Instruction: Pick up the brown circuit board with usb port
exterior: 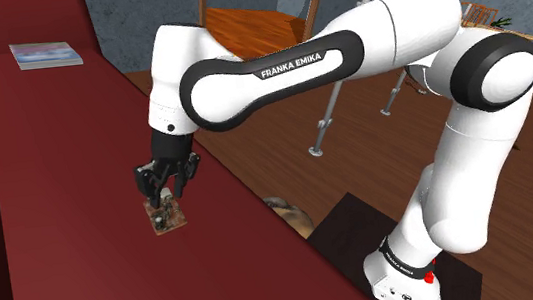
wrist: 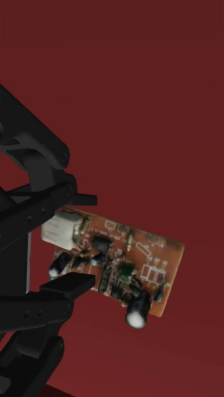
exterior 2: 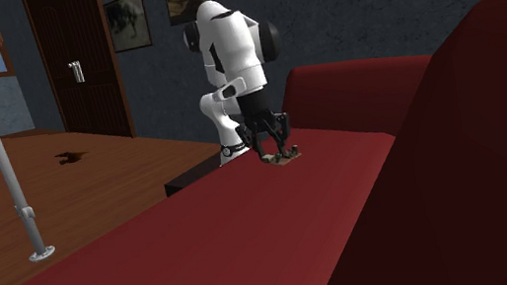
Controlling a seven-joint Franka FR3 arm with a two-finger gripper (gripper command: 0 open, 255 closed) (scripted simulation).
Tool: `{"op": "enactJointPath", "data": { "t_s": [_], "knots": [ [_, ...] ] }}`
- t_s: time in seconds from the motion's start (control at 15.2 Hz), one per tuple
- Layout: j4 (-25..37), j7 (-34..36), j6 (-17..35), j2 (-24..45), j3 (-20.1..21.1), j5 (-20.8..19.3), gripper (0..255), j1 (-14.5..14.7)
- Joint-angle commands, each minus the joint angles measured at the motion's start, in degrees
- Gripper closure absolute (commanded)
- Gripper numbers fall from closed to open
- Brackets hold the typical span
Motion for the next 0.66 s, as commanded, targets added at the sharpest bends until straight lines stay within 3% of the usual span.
{"op": "enactJointPath", "data": {
  "t_s": [0.0,0.59],
  "knots": [
    [1.0,0.2,-1.5,-0.6,0.1,0.1,255,0.0],
    [4.9,0.8,-6.6,-1.8,0.2,0.4,255,-0.2]
  ]
}}
